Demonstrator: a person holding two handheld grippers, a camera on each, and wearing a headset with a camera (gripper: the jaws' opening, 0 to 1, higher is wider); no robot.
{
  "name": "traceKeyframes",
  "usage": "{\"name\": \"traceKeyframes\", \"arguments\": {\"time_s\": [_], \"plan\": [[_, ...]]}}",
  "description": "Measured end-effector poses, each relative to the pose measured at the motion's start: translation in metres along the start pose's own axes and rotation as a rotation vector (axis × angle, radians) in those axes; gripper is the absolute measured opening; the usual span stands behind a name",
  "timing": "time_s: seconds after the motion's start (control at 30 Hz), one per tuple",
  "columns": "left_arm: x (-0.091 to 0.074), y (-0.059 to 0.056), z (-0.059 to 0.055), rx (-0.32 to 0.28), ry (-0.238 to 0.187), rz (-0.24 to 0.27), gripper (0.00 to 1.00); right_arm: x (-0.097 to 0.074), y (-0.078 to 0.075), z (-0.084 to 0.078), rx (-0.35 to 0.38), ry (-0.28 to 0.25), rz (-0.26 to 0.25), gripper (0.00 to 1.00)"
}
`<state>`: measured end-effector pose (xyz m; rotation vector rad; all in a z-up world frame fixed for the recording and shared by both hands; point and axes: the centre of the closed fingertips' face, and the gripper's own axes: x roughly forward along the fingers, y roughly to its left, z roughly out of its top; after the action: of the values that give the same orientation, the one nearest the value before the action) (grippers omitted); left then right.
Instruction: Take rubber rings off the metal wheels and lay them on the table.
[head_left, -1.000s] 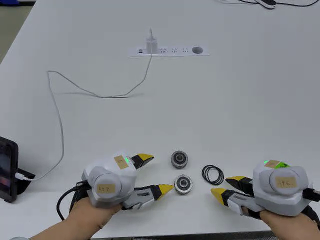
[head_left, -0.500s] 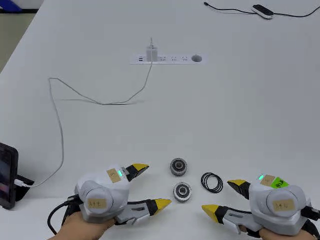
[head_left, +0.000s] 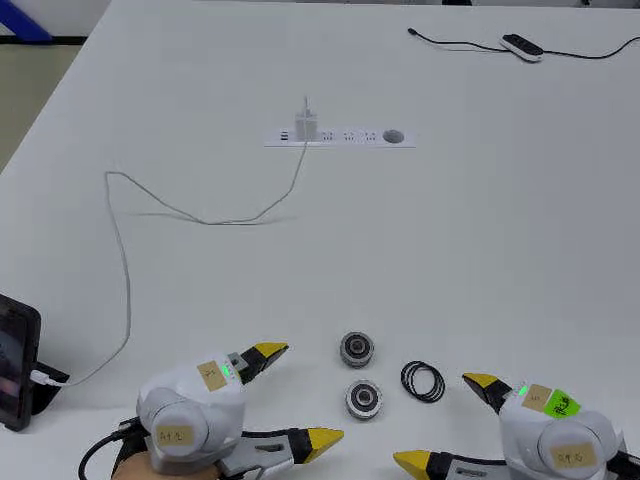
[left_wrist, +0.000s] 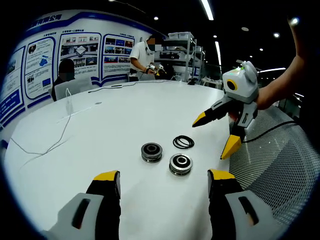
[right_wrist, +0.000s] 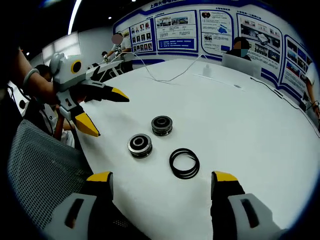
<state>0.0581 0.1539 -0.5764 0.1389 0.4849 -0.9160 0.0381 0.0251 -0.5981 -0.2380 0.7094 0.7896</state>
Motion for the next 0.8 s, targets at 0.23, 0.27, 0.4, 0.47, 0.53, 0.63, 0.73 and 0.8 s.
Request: {"name": "traceKeyframes", "arguments": {"time_s": [0.23,0.27,0.4,0.47,0.53,0.63,0.73,0.8], "plan": [[-0.007,-0.006,-0.004,0.004,-0.005,-0.009,0.8,-0.003,0.002,0.0,-0.007,-0.022,0.005,0.91],[-0.007,-0.007,-0.005,0.0,-0.005,-0.009,0.82,-0.004,0.003,0.0,-0.009,-0.024,0.007,0.92],[-0.01,-0.008,-0.006,-0.02,-0.015,0.0,0.88,-0.004,0.002,0.0,-0.041,-0.029,0.001,0.97],[-0.012,-0.007,-0.006,-0.026,-0.021,0.003,0.9,-0.005,0.003,0.0,-0.045,-0.033,0.008,0.99],[-0.014,-0.007,-0.007,-0.037,-0.029,0.006,0.92,-0.006,0.003,0.0,-0.056,-0.033,0.012,0.99],[-0.017,-0.007,-0.006,-0.052,-0.039,0.01,0.96,-0.007,0.002,-0.002,-0.075,-0.028,0.014,0.99],[-0.019,-0.006,-0.006,-0.058,-0.048,0.015,0.99,-0.009,0.0,-0.001,-0.079,-0.033,0.017,0.99],[-0.02,-0.006,-0.006,-0.066,-0.045,0.016,1.0,-0.01,-0.001,0.0,-0.077,-0.038,0.017,0.99]]}}
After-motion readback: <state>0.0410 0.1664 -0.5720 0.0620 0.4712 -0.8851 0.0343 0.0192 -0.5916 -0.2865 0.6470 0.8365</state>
